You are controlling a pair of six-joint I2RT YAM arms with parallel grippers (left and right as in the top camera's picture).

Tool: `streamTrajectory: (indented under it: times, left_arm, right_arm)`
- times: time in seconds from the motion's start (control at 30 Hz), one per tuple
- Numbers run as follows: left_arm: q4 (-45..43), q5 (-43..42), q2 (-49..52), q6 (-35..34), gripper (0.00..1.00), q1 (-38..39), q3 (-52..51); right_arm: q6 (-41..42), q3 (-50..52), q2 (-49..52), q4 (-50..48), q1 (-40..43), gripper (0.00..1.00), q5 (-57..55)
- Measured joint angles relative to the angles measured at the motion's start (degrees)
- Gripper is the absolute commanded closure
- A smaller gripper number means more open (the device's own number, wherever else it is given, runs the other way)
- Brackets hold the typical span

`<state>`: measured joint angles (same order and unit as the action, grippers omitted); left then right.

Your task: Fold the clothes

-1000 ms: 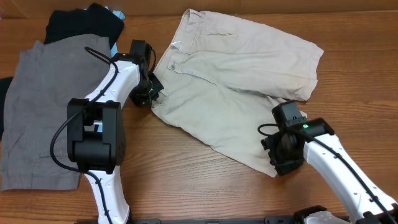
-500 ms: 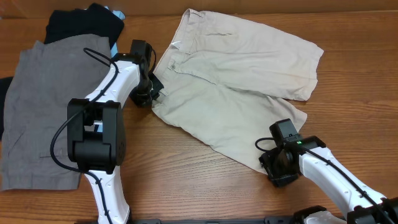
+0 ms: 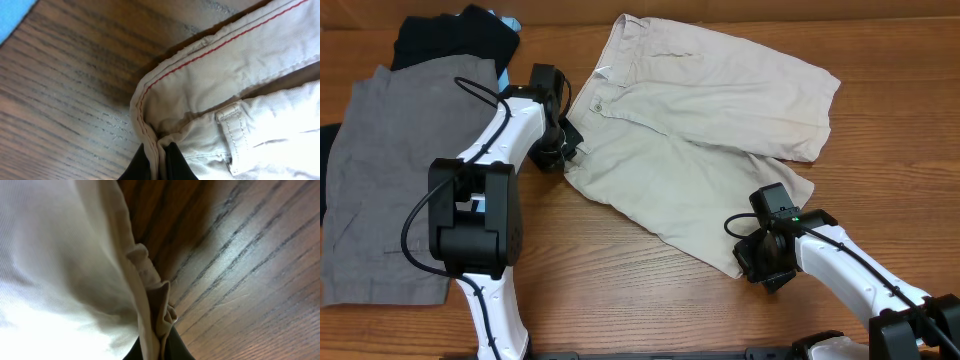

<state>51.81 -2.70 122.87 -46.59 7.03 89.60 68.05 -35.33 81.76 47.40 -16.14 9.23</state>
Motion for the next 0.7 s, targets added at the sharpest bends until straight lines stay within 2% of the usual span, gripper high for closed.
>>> streamTrajectory:
  times: [0.13,0.27,0.33,0.5,0.7]
  left_arm:
    - [5.0,0.0,0.0,0.4,0.96,0.0,0.9]
    - [11.7,0.3,-0.1,2.6,0.96,-0.1,4.0]
    - [14.5,0.3,-0.9,5.1,0.96,-0.1,6.2]
    - [21.7,-0.4,-7.9,13.9,0.96,0.0,13.9]
    - [26.1,-2.5,-17.2,17.0,0.96,0.6,17.1]
  right_arm:
    - [-3.5,-0.1,-0.8,1.3,1.5,0.96,-0.2]
    - [-8.3,-3.1,-5.7,9.7,6.4,0.96,-1.2]
    - [-11.0,-7.0,-9.6,13.9,8.7,0.96,-1.9]
    - [-19.0,-23.9,-19.0,26.8,15.7,0.96,-2.6]
    - [-24.9,-35.7,-20.5,36.3,20.4,0.96,-2.5]
